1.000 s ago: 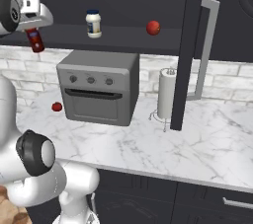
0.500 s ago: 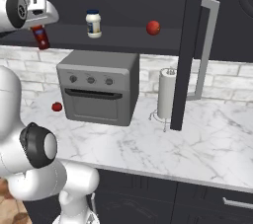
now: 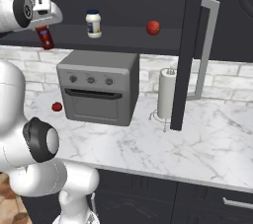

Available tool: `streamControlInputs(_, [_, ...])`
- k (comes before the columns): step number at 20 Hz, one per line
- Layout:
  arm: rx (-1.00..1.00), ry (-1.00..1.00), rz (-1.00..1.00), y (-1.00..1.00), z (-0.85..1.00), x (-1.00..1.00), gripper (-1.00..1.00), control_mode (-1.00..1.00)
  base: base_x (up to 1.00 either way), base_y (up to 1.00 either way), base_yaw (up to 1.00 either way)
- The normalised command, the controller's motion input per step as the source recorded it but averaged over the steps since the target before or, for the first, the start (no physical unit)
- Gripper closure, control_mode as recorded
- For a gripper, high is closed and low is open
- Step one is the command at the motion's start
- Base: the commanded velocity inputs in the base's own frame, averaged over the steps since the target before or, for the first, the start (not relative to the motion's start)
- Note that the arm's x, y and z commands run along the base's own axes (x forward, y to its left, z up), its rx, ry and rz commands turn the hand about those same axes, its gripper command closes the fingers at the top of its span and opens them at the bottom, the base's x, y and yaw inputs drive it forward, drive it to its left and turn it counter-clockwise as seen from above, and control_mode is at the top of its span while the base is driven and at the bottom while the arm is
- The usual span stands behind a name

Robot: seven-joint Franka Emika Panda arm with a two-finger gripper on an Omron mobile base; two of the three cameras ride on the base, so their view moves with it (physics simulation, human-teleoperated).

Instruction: Pick the mayonnaise and condiment bottle from the counter and place them in the cabinet.

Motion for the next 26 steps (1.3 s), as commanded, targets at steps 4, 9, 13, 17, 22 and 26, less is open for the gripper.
streamControlInputs(4, [-0.04, 0.0, 0.01, 0.0, -0.27, 0.17, 1.0, -1.0, 0.0, 0.0, 0.0])
streamControlInputs(9, [-0.02, -0.01, 0.0, 0.0, 0.0, 0.16, 1.0, -1.0, 0.0, 0.0, 0.0])
streamControlInputs(13, [0.0, -0.04, 0.0, 0.0, 0.08, 0.16, 1.0, -1.0, 0.0, 0.0, 0.0])
streamControlInputs(17, [0.0, -0.03, 0.0, 0.0, 0.01, 0.2, 1.0, -1.0, 0.0, 0.0, 0.0])
streamControlInputs(22, [0.0, -0.03, 0.0, 0.0, 0.0, 0.26, 1.0, -1.0, 0.0, 0.0, 0.0])
streamControlInputs(26, [-0.01, -0.03, 0.0, 0.0, 0.0, 0.4, 1.0, -1.0, 0.0, 0.0, 0.0])
